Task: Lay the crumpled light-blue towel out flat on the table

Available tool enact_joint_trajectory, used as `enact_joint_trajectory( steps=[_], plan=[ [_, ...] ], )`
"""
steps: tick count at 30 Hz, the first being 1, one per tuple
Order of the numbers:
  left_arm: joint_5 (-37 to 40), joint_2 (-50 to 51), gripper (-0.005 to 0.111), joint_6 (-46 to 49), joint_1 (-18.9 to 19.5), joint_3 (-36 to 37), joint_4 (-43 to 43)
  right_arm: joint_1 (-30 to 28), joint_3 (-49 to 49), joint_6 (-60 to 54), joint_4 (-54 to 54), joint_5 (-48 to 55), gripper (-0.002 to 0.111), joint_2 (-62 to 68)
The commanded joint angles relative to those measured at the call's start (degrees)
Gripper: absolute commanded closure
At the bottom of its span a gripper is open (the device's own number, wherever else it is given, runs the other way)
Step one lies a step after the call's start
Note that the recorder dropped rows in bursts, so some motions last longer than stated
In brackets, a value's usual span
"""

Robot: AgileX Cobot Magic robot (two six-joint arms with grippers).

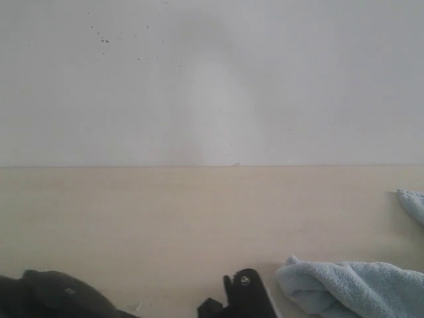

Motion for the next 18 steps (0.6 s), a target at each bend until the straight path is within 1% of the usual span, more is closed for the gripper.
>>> enact_joint_trajectory(
  steps=[1, 3, 5, 7, 10, 12, 14, 16, 18],
  plan=[
    [-2.75, 5.32, 0.047, -0.71, -0.20, -6.25, -5.22, 0.05, 0.12, 7.40, -6.87, 0.63, 0.062, -0.29],
    [-3.04, 6.99, 0.047, -0.71, -0.28, -8.38, -5.75, 0.05, 0.12, 10.73, -9.21, -0.66, 0.061, -0.29],
    [-3.18, 7.91, 0.047, -1.80, -0.95, -9.98, -5.73, 0.05, 0.12, 11.73, -9.44, -3.06, 0.061, -0.29],
    [-2.10, 8.66, 0.047, -2.03, -2.70, -11.47, -5.38, 0.05, 0.12, 13.88, -9.44, -6.50, 0.061, -0.29],
    [5.46, 10.95, 0.048, 0.24, -6.51, -15.12, -5.37, 0.05, 0.12, 17.43, -9.22, -14.90, 0.061, -0.29],
    [10.39, 13.68, 0.048, 3.27, -9.27, -18.44, -5.37, 0.05, 0.12, 19.51, -9.22, -20.68, 0.061, -0.29],
    [14.39, 17.17, 0.048, 3.85, -11.41, -22.58, -5.37, 0.05, 0.12, 20.43, -9.22, -25.22, 0.061, -0.29],
    [17.71, 20.51, 0.048, 3.43, -12.76, -26.31, -5.37, 0.05, 0.12, 20.97, -9.47, -28.04, 0.061, -0.29],
    [22.08, 23.12, 0.048, 0.75, -13.33, -30.19, -5.37, 0.05, 0.12, 20.97, -9.95, -30.22, 0.061, -0.29]
  ],
)
